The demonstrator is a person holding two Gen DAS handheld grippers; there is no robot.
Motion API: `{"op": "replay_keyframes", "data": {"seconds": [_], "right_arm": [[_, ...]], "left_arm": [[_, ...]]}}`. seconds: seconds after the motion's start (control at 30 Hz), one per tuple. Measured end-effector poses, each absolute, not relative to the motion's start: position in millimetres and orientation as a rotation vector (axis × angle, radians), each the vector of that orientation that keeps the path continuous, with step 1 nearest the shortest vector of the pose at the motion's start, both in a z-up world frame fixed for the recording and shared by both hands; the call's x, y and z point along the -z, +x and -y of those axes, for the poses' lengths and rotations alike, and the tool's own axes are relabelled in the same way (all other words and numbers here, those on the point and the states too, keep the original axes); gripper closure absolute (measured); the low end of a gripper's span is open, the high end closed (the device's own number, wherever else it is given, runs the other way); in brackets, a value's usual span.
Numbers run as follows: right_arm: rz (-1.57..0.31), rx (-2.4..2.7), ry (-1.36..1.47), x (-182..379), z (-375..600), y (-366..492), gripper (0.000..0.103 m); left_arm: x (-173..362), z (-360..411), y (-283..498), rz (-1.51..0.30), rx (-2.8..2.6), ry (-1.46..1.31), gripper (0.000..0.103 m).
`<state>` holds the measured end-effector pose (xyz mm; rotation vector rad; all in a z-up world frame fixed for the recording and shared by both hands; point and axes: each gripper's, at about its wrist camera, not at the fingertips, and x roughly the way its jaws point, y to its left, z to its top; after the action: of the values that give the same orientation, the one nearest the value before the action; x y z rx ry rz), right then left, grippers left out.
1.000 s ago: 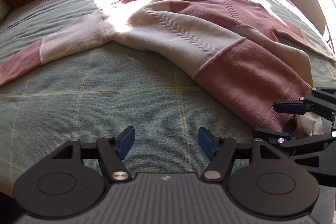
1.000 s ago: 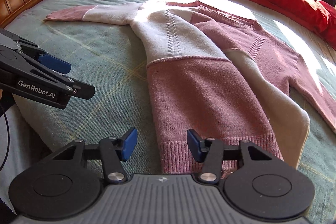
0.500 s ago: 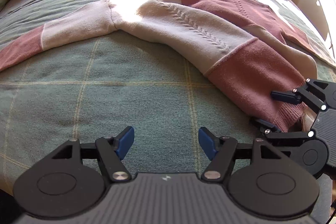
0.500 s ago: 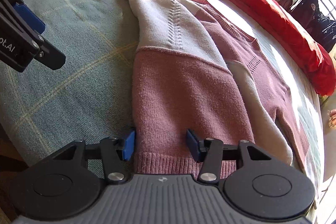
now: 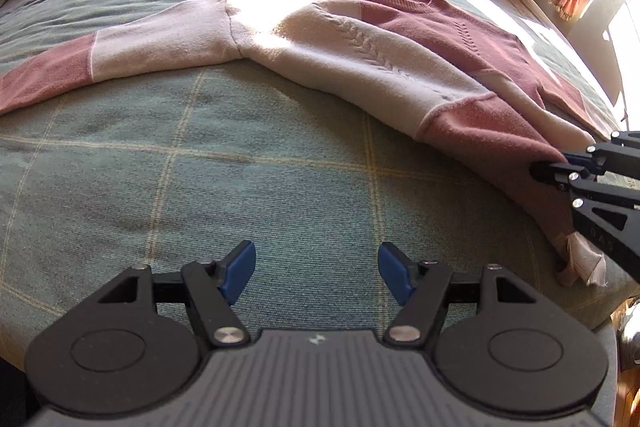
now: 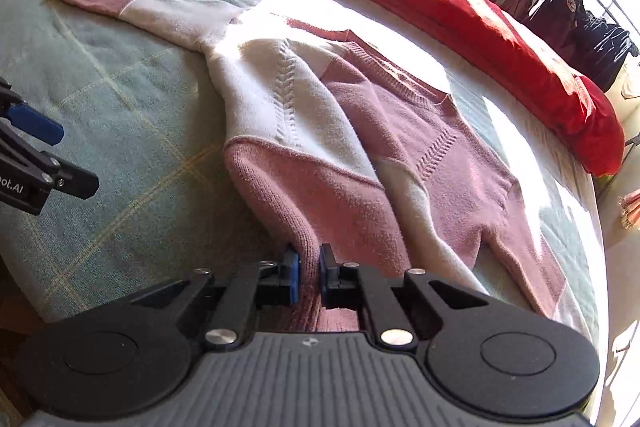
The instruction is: Fold clothes
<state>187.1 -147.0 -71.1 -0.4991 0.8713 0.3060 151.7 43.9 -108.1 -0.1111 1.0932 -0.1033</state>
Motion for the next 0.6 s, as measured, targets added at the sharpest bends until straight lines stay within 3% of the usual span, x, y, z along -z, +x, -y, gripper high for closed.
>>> {"op": "replay_keyframes", "data": {"seconds": [0.23, 0.47, 0.6], "right_arm": [[-0.865, -0.228, -0.333, 46, 192, 250, 0.092], [-0.946, -0.181, -0.236, 83, 215, 309, 0.09], [-0.956, -0.163, -0.237, 99, 220, 328, 0.082]], "left_arm": [[111, -54, 153, -1.098, 0.09, -0.139, 0.035], [119, -59, 160, -1.126, 0.073, -0.146, 0.035], [124, -56, 165, -1.143, 0.073, -0.142, 0.035]]}}
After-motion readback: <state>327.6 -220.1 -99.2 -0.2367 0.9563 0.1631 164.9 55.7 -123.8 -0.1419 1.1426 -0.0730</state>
